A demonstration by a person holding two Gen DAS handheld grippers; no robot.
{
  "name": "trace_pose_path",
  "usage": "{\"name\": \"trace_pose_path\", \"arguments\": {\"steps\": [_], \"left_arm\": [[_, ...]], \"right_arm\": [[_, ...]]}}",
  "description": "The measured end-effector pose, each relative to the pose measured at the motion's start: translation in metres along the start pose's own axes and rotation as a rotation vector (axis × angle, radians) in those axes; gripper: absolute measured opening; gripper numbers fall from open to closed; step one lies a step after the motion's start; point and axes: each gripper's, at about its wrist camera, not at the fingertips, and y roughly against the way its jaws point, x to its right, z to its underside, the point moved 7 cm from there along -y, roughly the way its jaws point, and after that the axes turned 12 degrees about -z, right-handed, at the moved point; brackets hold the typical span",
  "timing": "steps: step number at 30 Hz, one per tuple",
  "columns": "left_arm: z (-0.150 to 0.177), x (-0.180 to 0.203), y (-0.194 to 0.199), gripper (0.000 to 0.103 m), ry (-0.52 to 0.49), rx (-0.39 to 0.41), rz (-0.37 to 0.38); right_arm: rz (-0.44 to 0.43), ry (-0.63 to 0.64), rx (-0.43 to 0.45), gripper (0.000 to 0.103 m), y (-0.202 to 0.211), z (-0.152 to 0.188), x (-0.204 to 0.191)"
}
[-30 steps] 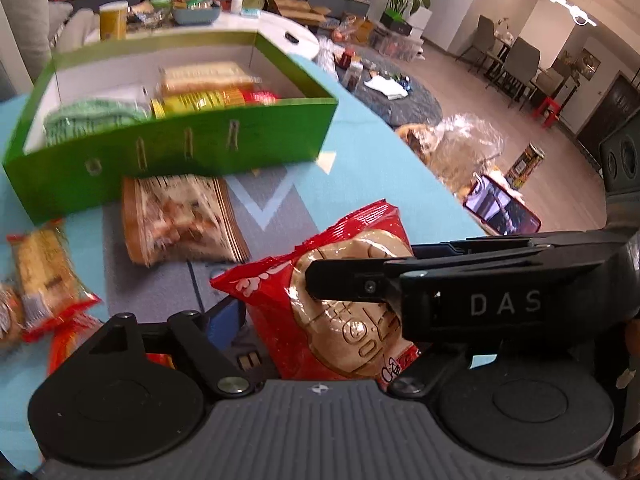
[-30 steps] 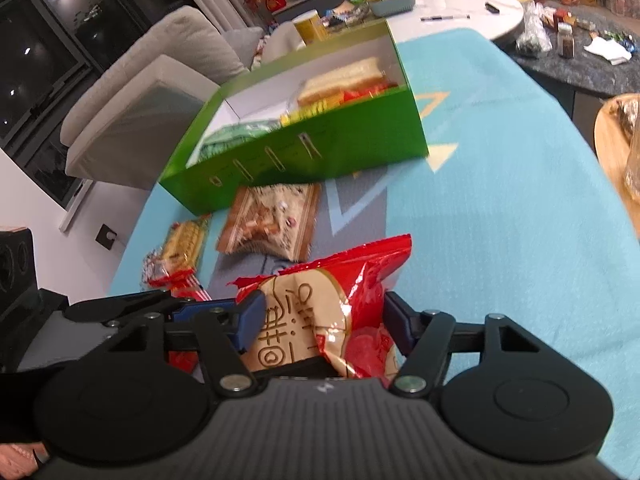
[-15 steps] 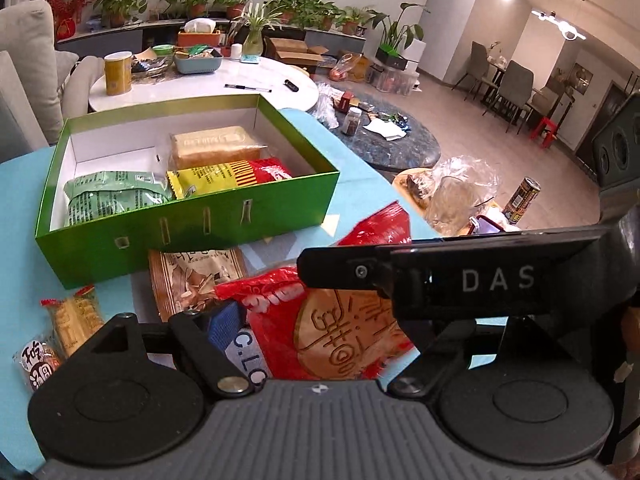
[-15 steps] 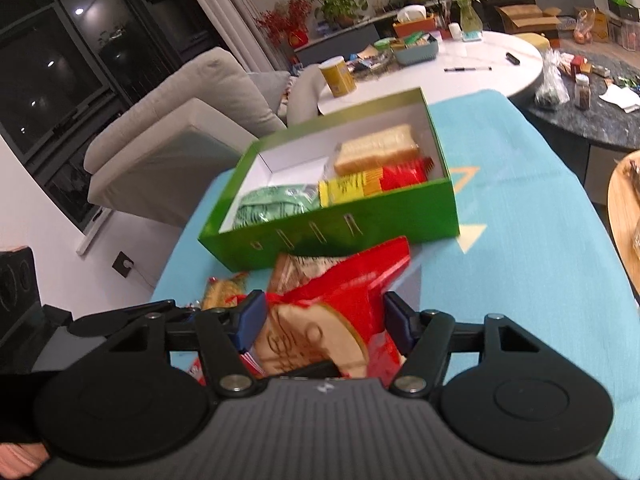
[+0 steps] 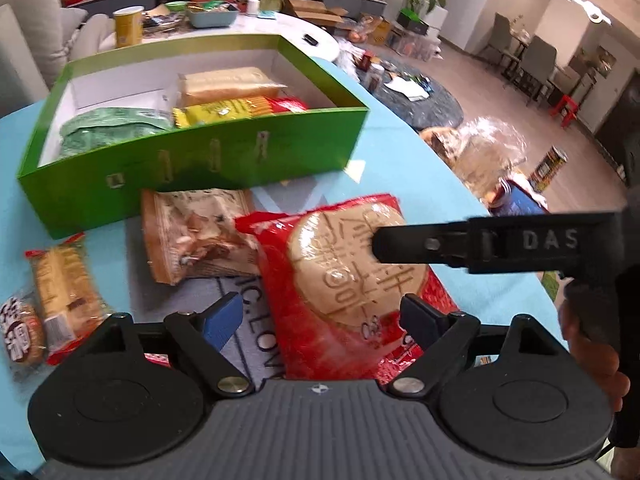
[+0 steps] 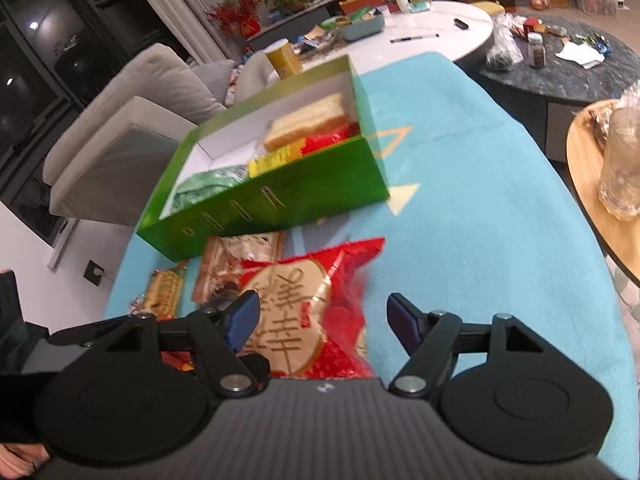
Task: Organize snacks
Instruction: 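Lift the red cookie bag with the right gripper toward the box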
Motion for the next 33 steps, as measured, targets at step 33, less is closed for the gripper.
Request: {"name": "trace_pose_path", "arguments": {"steps": [33], "left_arm": [[-0.08,-0.004,0.076,0.083,-0.111,0.335,-0.035]], "right_arm": [[-0.187,0.166,0.056,0.047,0.005,-0.056,-0.085]]}}
